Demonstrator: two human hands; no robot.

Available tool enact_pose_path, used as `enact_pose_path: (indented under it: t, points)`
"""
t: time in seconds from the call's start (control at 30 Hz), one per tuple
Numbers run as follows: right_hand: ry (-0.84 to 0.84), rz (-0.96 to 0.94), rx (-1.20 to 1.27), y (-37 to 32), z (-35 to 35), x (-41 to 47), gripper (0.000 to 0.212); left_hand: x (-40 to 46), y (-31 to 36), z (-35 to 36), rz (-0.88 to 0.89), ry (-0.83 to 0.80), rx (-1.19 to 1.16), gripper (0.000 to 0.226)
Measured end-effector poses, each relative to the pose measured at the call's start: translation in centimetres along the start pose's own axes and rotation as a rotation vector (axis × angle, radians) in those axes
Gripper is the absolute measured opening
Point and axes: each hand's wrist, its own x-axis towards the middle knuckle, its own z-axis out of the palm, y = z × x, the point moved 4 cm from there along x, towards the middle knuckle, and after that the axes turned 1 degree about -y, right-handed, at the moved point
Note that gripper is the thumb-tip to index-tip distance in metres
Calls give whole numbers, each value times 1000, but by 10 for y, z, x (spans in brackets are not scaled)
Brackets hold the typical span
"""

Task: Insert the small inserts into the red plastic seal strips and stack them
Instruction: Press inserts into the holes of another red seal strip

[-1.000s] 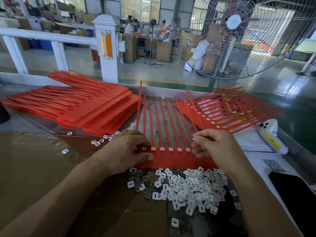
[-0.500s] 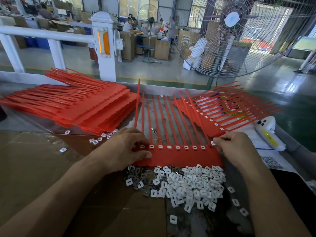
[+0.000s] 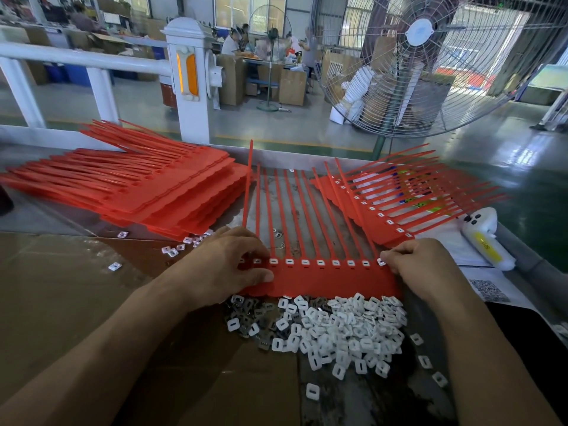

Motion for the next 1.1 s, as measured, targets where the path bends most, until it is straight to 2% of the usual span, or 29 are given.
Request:
enact_pose_path:
  t: [0.13, 0.37, 0.5, 0.6, 0.77, 1.1]
  points:
    - [-5, 15, -12, -1, 2, 0, 13, 1, 0, 0, 0, 4, 5, 50]
    - [24, 60, -30, -1, 1, 1, 18, 1, 1, -1, 2, 4, 5, 51]
    - [9, 50, -43, -1, 1, 0, 18, 0, 2, -2, -1, 5, 13, 51]
    - [0, 41, -54, 1, 0, 2, 25, -1, 5, -2, 0, 7, 13, 51]
    - [-20, 21, -67, -2, 0, 1, 21, 0, 7, -3, -1, 13, 22, 51]
    - [23, -72, -261, -10, 2, -1, 28, -1, 9, -3, -15, 5, 14, 49]
